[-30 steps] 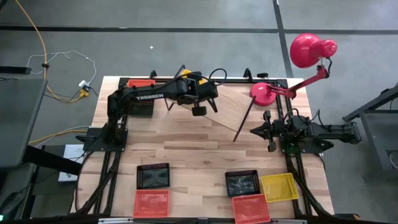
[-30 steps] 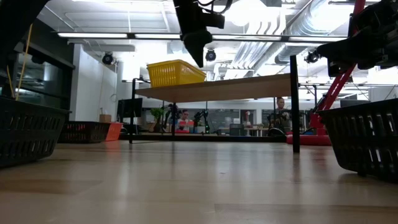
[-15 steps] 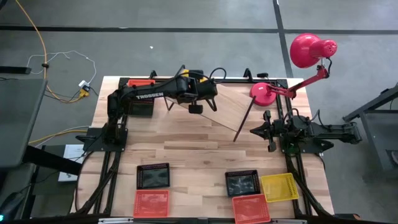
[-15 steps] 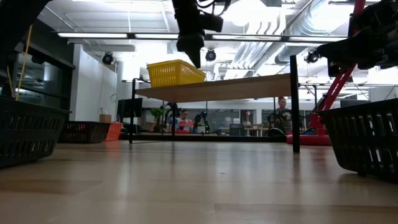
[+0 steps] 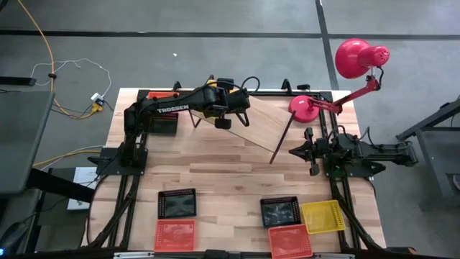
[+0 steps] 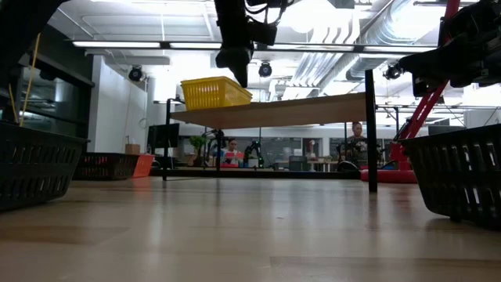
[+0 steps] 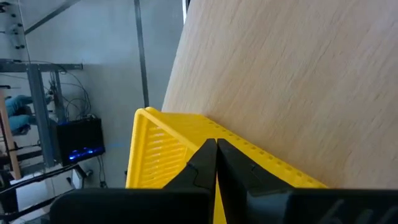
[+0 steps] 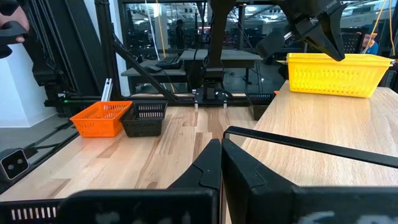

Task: Stack baskets on shelf by color
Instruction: Stack the left yellow bin on top of the yellow bin on the shelf

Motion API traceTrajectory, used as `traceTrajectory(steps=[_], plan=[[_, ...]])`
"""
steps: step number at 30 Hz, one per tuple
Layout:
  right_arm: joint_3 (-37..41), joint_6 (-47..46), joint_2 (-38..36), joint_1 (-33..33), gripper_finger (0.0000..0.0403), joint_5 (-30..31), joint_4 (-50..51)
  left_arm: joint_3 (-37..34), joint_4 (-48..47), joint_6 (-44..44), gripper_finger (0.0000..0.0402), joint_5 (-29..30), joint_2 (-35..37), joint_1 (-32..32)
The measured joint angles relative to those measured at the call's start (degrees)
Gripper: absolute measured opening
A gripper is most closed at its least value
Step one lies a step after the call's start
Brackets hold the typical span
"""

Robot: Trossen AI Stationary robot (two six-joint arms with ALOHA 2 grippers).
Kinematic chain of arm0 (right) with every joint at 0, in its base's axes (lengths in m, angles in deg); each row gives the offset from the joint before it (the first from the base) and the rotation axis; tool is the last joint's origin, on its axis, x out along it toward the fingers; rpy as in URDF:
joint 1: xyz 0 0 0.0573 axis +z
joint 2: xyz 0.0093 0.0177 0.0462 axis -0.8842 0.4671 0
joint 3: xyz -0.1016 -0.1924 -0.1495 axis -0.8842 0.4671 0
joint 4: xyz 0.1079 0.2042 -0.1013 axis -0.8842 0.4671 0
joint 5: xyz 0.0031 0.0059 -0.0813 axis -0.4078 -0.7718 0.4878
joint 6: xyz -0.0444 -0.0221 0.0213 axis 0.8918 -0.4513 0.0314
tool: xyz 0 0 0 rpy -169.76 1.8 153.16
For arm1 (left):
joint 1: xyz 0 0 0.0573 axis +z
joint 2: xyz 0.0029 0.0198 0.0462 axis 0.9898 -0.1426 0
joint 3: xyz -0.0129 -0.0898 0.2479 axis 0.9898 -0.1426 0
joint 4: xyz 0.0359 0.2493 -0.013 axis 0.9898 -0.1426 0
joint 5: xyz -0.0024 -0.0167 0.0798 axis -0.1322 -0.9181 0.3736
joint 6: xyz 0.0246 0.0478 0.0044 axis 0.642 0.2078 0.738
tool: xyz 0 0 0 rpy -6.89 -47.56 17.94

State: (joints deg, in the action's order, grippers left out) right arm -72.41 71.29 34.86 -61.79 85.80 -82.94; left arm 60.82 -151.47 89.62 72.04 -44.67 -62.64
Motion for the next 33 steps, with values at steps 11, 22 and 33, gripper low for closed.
traceTrajectory(steps=[11,22,33], plan=[[0.0,0.0,0.0,0.0,0.0,0.0,0.0,-0.1,-3.4,1.4,0.0,-1.3,0.6,-2.4],[0.0,0.0,0.0,0.0,0.0,0.0,0.0,0.0,-7.2,2.4,0.0,-1.7,2.0,-1.3],[0.0,0.0,0.0,0.0,0.0,0.0,0.0,0.0,-7.5,5.6,0.0,-3.8,2.4,-1.6]])
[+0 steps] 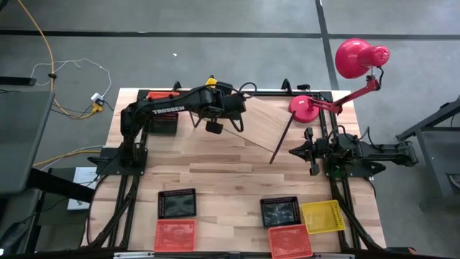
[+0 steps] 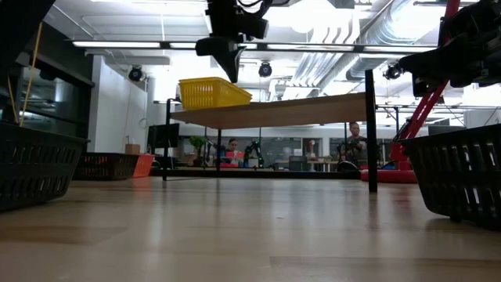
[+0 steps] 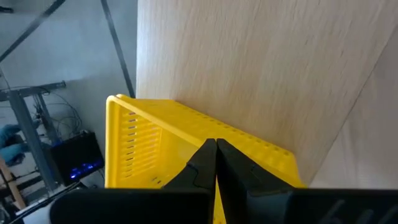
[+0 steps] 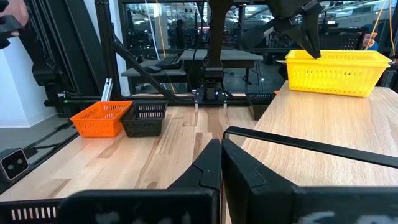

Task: Stack baskets on shelf by color
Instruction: Stack the left yellow bin on top of the yellow bin on the shelf, then stack the yellow bin on top of the yellow bin on the shelf

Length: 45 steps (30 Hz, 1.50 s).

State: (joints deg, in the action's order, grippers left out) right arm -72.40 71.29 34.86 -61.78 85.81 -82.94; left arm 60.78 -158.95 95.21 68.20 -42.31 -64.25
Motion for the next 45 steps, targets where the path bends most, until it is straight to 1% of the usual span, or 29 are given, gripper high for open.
traceTrajectory(steps=[5,11,13,16,20,22,24,25,27,30,37,40,42,45], plan=[[0.0,0.0,0.0,0.0,0.0,0.0,0.0,0.0,2.1,0.3,0.0,-3.1,2.7,-0.5],[0.0,0.0,0.0,0.0,0.0,0.0,0.0,0.0,3.7,0.7,0.0,-8.9,6.4,-0.3],[0.0,0.0,0.0,0.0,0.0,0.0,0.0,0.0,3.1,-0.6,0.0,-11.7,7.4,-0.4],[0.0,0.0,0.0,0.0,0.0,0.0,0.0,0.0,3.0,-6.7,0.0,-17.3,8.5,-1.3],[0.0,0.0,0.0,0.0,0.0,0.0,0.0,0.0,2.1,-16.1,0.0,-30.2,11.0,-3.4],[0.0,0.0,0.0,0.0,0.0,0.0,0.0,0.0,2.1,-19.8,0.0,-35.7,12.6,-4.8],[0.0,0.0,0.0,0.0,0.0,0.0,0.0,0.0,3.2,-22.8,0.0,-39.2,14.1,-7.0],[0.0,0.0,0.0,0.0,0.0,0.0,0.0,-0.4,4.6,-24.0,0.0,-39.8,15.3,-8.2],[0.0,0.0,0.0,0.0,0.0,0.0,0.0,-3.0,9.1,-25.9,0.0,-39.2,18.5,-10.8],[0.0,0.0,0.0,0.0,0.0,0.0,0.0,-10.6,20.0,-30.4,0.0,-36.9,24.9,-14.1],[0.0,0.0,0.0,0.0,0.0,0.2,0.0,-37.3,47.5,-44.7,0.0,-22.6,42.2,-21.1],[0.0,-0.4,0.0,0.0,0.0,1.1,-0.3,-48.2,58.5,-50.0,0.0,-17.0,48.2,-24.3],[0.0,-3.0,0.0,0.0,0.0,0.3,-0.4,-54.1,65.3,-52.3,0.0,-14.6,51.2,-26.1],[0.0,-10.9,0.0,0.0,0.0,-3.0,-1.0,-60.3,73.4,-54.9,0.0,-11.8,54.6,-28.3]])
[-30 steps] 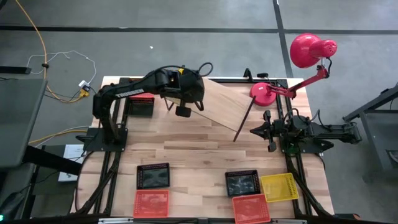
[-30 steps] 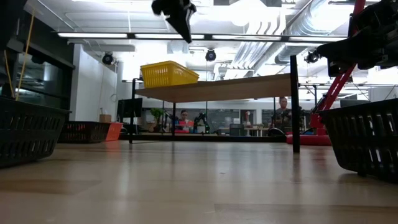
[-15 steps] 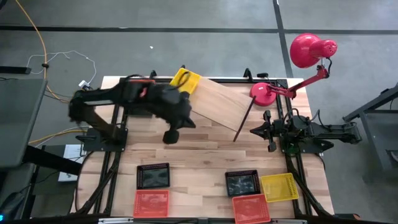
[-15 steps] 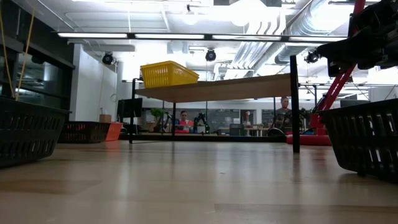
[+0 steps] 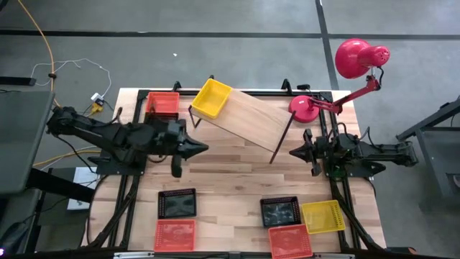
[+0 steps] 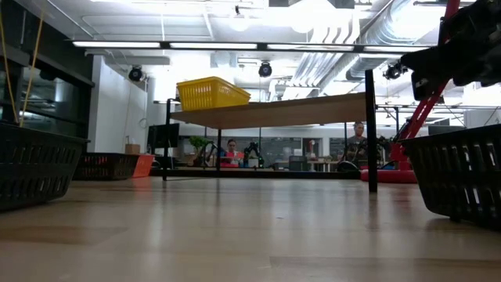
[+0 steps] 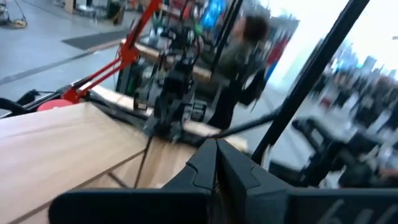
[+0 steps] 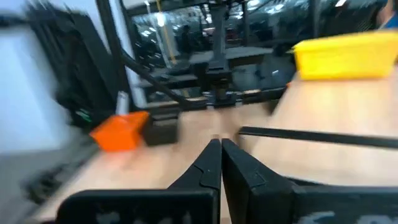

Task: Stack baskets on shelf by color
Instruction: Stack the yellow bin on top of the yellow bin on the shelf

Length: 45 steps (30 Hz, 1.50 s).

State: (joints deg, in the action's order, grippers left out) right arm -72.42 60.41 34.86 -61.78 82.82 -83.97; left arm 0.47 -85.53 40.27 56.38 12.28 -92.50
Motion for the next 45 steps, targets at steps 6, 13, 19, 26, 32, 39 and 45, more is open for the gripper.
traceTrajectory(steps=[6,13,19,26,32,39,45], plan=[[0.0,-25.4,0.4,0.0,0.0,4.4,-17.3,-3.3,2.2,-2.2,0.0,4.2,2.4,-2.0],[-5.7,-36.1,4.8,0.2,0.0,11.8,-30.0,-3.2,2.2,1.5,0.0,5.1,2.3,-2.0],[-21.6,-35.7,19.0,2.5,0.0,-4.5,-21.3,-3.2,1.4,4.1,0.0,5.6,2.3,-1.5],[-43.5,-53.9,33.4,10.9,0.0,-15.5,25.5,-3.2,-3.1,5.2,0.0,5.6,2.3,-1.6],[-54.2,-70.1,43.6,22.3,0.0,-13.5,51.2,-3.2,-6.5,3.7,0.0,5.6,2.3,-1.6],[-55.7,-89.3,53.1,36.5,0.0,-2.7,51.0,-3.2,-7.4,3.7,0.0,5.6,2.3,-1.6],[-55.7,-100.1,63.2,44.3,0.0,-2.5,51.9,-3.2,-8.1,4.7,0.0,5.6,2.3,-1.5]])
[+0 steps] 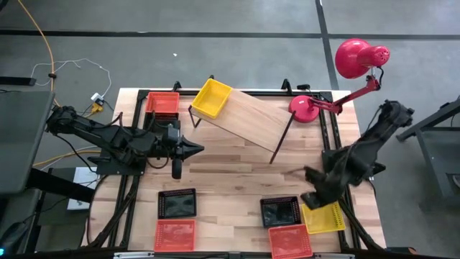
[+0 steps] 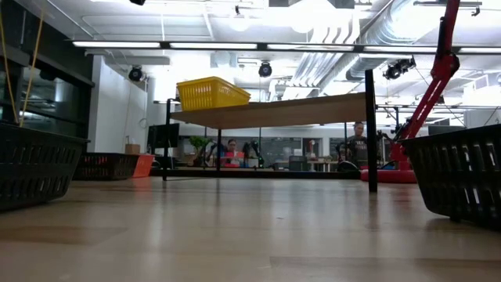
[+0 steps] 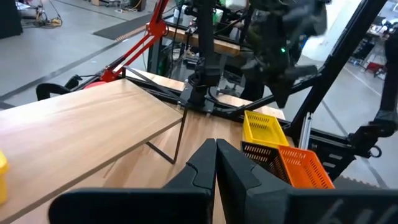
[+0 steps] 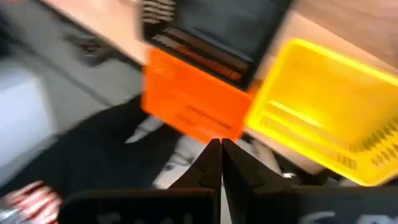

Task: Stack baskets on shelf by color
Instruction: Stack the yellow bin on top of the yellow bin on the shelf

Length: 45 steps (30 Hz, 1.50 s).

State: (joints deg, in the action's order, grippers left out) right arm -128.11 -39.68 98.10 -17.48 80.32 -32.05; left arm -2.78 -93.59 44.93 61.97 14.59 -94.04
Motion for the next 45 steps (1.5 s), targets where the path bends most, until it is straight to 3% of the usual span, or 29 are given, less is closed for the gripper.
traceTrajectory(steps=[5,14,19,25,41,45], plan=[[0.0,-4.9,6.8,3.3,0.0019,-0.2,-1.9,0.0,-0.2,1.2,0.0,0.0,0.0,0.0],[0.0,-11.7,16.6,5.4,0.0162,1.6,0.4,0.0,-0.5,2.1,0.0,0.0,0.0,0.0],[0.0,-14.0,20.6,4.9,0.02,3.2,0.6,0.0,-0.4,2.1,0.0,0.0,0.0,0.0],[0.0,-14.1,24.0,4.8,0.0189,1.9,0.7,0.0,-0.4,2.0,0.0,0.0,0.0,0.0],[0.0,-12.0,29.1,4.8,0.0117,1.6,0.0,0.0,-0.4,1.3,0.0,0.0,0.0,0.0],[0.0,-9.6,28.8,4.5,0.0076,1.7,-0.5,0.0,-0.4,0.9,0.0,0.0,0.0,0.0]])
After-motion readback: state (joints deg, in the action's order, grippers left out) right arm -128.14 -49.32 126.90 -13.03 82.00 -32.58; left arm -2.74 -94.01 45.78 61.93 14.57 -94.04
